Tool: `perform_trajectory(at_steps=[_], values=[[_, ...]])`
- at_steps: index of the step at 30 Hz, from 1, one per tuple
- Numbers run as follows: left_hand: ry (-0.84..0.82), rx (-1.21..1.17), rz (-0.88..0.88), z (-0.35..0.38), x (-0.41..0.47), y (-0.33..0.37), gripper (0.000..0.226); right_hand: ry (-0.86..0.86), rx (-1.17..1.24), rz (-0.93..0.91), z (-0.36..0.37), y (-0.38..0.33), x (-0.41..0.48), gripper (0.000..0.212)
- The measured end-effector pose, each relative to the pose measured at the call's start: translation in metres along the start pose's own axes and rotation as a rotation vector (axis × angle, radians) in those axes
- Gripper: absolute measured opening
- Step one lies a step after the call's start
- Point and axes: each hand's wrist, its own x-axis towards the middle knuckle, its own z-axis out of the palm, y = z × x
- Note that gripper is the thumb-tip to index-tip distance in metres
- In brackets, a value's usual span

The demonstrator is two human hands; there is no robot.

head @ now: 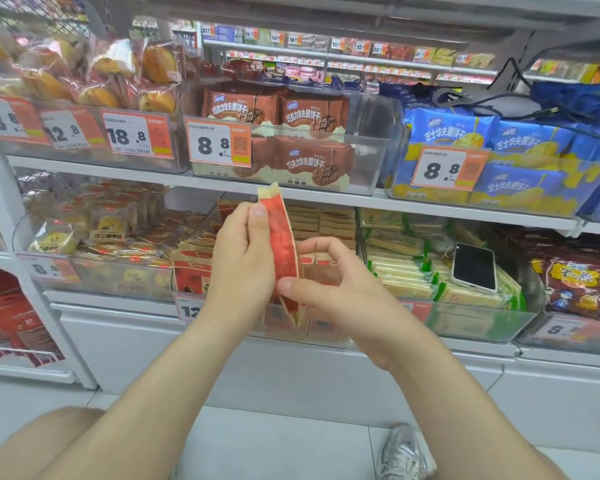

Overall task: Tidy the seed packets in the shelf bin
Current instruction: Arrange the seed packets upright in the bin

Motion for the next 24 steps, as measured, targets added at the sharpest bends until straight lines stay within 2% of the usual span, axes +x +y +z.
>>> perform_trajectory(at_steps=[3,5,8,10,12,15,18,22,24], values=[[-0.020,-0.047,-0.045,-0.006,0.002,0.004,0.047,0.054,-0.019,-0.047,0.006,0.000,-0.001,0.034],[-0.138,-0.088,-0.062,-0.009,0.000,0.007,0.049,0.178,-0.106,-0.138,0.008,0.004,0.005,0.028],[-0.355,-0.034,-0.058,-0.012,-0.010,0.007,0.055,0.321,-0.206,-0.231,0.007,0.009,0.011,0.040],[-0.408,0.036,0.010,-0.012,-0.016,0.005,0.053,0.378,-0.311,-0.292,0.004,0.009,0.010,0.041],[-0.381,0.028,0.048,-0.012,-0.017,0.004,0.042,0.380,-0.389,-0.342,0.001,0.010,0.010,0.040],[-0.389,0.043,0.071,-0.015,-0.015,0.001,0.041,0.377,-0.386,-0.366,0.000,0.013,0.013,0.039],[-0.440,0.030,0.043,-0.017,-0.014,-0.002,0.034,0.373,-0.368,-0.310,0.002,0.015,0.017,0.042],[-0.448,0.021,0.023,-0.016,-0.014,0.002,0.032,0.341,-0.301,-0.253,0.005,0.014,0.018,0.056],[-0.435,-0.030,-0.025,-0.015,-0.014,0.003,0.028,0.325,-0.213,-0.235,0.004,0.010,0.016,0.050]])
